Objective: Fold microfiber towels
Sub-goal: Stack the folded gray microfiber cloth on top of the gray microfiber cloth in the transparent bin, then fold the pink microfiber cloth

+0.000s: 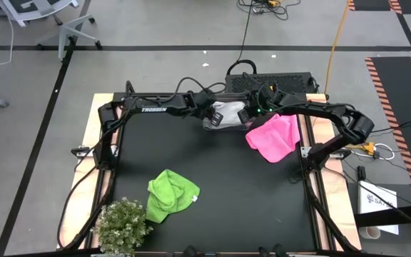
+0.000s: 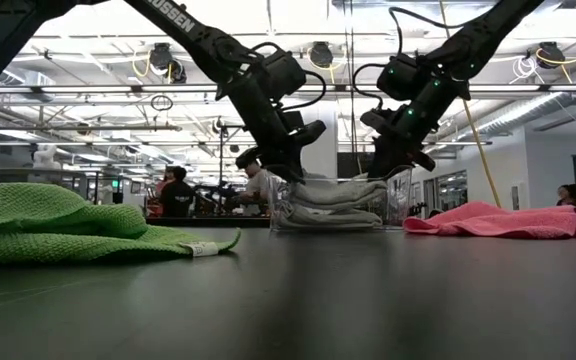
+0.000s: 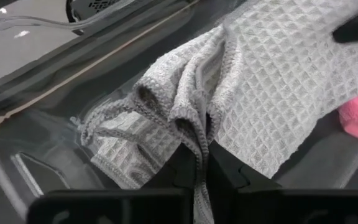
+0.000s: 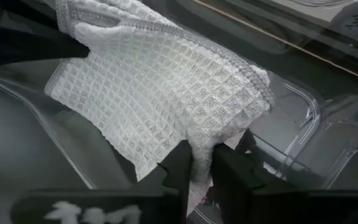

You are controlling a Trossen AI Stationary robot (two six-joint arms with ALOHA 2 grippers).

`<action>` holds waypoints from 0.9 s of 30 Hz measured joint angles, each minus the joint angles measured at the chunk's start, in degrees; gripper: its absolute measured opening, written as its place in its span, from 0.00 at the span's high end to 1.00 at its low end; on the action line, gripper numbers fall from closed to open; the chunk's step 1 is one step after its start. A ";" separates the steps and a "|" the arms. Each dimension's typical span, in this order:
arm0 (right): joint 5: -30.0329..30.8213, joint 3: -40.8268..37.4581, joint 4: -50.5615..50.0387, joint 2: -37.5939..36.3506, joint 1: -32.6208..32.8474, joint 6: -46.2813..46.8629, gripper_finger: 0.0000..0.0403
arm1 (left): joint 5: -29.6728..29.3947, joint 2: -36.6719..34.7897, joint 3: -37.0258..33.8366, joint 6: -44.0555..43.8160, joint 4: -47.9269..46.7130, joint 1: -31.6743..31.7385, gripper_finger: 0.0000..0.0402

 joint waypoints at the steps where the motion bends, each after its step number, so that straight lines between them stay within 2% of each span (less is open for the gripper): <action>1: 0.00 0.00 -0.01 0.00 0.00 0.03 0.85 | 0.06 0.02 -0.01 0.40 0.05 -0.02 0.91; 7: -0.04 0.02 -0.01 -0.04 0.02 -0.10 0.78 | -0.52 0.04 -0.05 1.72 0.06 -0.05 0.72; 12: -0.05 0.09 0.16 -0.09 0.04 -0.31 0.73 | -1.90 -0.34 -0.16 2.12 -0.04 0.22 0.62; 19: -1.56 -0.08 -0.70 -3.34 0.20 -1.88 0.71 | -5.90 -5.29 -0.51 1.28 -5.74 0.03 0.59; 23: -4.48 -0.15 -1.24 -8.35 0.99 -2.69 0.71 | -10.24 -10.88 -0.48 1.74 -9.63 -1.11 0.59; 27: -5.82 -0.09 -5.47 -13.54 3.08 -3.29 0.71 | -12.01 -15.62 -0.41 1.89 -15.57 -4.43 0.59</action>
